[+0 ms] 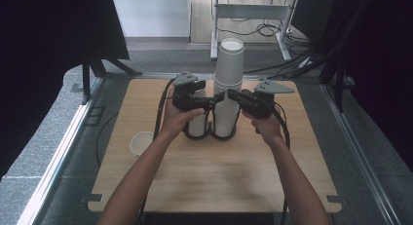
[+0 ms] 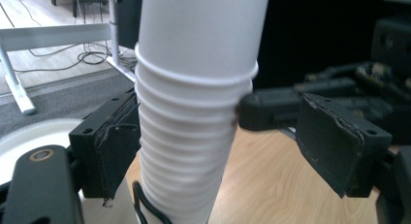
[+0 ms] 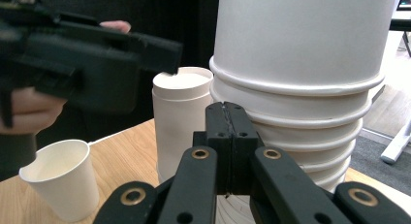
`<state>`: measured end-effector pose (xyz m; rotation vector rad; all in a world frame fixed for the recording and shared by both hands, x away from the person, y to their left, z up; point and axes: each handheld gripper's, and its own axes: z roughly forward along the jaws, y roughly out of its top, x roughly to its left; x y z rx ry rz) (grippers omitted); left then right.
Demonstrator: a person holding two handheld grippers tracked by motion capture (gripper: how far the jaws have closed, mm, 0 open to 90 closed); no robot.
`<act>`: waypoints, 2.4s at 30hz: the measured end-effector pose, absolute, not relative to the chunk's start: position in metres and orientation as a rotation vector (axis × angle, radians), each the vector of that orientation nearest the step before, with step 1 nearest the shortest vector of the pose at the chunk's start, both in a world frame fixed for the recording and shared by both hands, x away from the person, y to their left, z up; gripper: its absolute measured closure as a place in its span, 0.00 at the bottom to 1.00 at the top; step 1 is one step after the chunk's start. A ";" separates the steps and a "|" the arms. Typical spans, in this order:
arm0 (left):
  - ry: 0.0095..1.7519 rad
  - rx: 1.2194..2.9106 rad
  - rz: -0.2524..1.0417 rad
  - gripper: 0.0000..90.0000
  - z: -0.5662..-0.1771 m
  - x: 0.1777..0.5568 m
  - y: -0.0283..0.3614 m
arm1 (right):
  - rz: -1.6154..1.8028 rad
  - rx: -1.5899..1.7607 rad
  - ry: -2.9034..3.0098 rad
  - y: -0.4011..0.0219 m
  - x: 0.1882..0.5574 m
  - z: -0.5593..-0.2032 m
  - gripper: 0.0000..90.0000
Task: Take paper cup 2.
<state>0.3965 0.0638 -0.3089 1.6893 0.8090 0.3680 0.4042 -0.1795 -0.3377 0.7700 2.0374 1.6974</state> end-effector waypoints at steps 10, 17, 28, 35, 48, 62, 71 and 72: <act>0.785 1.669 0.378 0.20 -0.298 0.415 0.062 | 1.699 0.764 2.039 -0.179 0.405 -0.338 1.00; 0.811 1.663 0.370 0.21 -0.289 0.427 0.056 | 1.701 0.774 2.048 -0.177 0.405 -0.339 1.00; 0.796 1.673 0.397 0.19 -0.286 0.433 0.043 | 1.702 0.768 2.053 -0.177 0.406 -0.339 1.00; 0.773 1.657 0.379 0.12 -0.279 0.444 0.033 | 1.702 0.766 2.054 -0.175 0.406 -0.340 1.00; 0.771 1.668 0.438 0.14 -0.281 0.460 0.010 | 1.693 0.776 2.060 -0.173 0.407 -0.343 1.00; 0.733 1.610 0.485 0.17 -0.264 0.453 0.012 | 1.688 0.767 2.065 -0.174 0.406 -0.342 1.00; 0.702 1.534 0.529 0.18 -0.239 0.443 0.014 | 1.682 0.763 2.073 -0.174 0.405 -0.342 1.00; 0.702 1.534 0.529 0.18 -0.239 0.443 0.014 | 1.682 0.764 2.072 -0.174 0.404 -0.342 1.00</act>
